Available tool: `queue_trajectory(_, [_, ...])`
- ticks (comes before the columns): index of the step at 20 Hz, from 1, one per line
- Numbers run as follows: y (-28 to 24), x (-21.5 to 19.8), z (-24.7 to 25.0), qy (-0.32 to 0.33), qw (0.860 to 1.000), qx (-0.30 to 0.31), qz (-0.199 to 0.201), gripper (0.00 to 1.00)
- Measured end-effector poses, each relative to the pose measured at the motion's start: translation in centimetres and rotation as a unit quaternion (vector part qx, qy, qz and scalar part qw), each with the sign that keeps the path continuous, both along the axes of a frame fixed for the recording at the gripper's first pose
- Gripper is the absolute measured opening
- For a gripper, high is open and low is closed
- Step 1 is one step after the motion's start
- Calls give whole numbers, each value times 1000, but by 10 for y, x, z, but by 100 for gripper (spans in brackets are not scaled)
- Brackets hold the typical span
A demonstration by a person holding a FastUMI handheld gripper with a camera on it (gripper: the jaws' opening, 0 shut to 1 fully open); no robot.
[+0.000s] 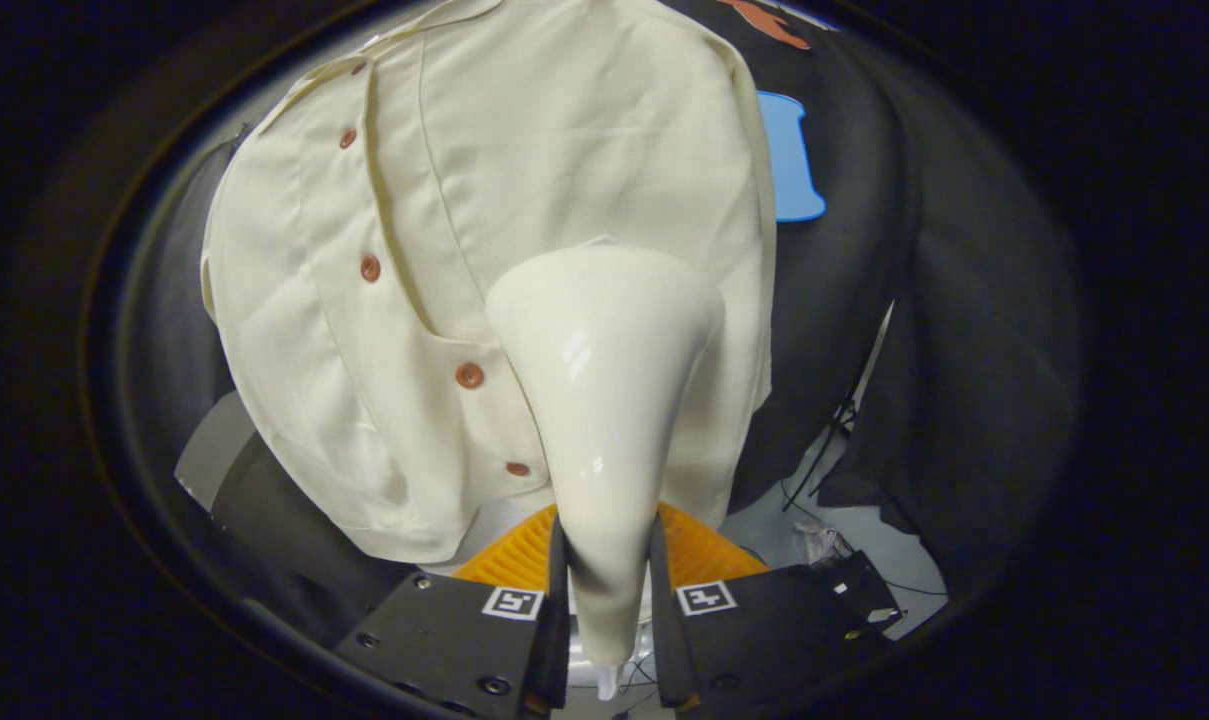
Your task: Iron the clothes twice with a garment steamer, once on the left side and once on the right side.
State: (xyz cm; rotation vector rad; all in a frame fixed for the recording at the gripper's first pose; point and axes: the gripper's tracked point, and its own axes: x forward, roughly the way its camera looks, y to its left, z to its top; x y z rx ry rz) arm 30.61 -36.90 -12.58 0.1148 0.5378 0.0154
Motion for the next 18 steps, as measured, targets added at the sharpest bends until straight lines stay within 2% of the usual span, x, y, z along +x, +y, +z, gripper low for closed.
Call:
queue_trajectory(10, [-11,-30,-93,52,997,36,-41,35])
queue_trajectory(18, [-1,-45,-130,62,995,51,-51,35])
